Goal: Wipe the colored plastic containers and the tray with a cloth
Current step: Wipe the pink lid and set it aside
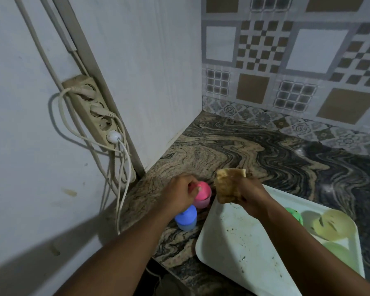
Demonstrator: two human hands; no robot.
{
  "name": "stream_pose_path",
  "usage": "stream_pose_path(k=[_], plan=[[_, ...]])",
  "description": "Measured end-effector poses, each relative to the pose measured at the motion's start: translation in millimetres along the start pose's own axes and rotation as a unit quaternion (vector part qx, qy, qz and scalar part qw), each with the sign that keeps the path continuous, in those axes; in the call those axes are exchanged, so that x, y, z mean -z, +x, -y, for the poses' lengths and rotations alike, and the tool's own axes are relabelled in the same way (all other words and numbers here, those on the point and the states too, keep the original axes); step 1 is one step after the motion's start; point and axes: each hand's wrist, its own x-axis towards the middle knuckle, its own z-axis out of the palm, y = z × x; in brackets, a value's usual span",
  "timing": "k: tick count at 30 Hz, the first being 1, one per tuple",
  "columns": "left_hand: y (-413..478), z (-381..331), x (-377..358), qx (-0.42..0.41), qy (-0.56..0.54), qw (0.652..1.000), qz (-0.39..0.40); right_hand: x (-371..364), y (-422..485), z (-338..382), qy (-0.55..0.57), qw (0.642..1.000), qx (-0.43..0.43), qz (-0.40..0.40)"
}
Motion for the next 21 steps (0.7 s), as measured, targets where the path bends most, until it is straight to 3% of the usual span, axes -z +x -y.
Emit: stream_pose_path(k=[11, 21], plan=[[2.8, -17.0, 1.2, -0.092, 0.069, 0.993, 0.023, 1.5, 7.8, -16.6, 0.011, 0.999, -0.007, -0.036], [22.2, -30.9, 11.0, -0.048, 0.123, 0.983, 0.129, -3.9, 20.7, -27.1, 0.026, 0.998, -0.034, -0.055]])
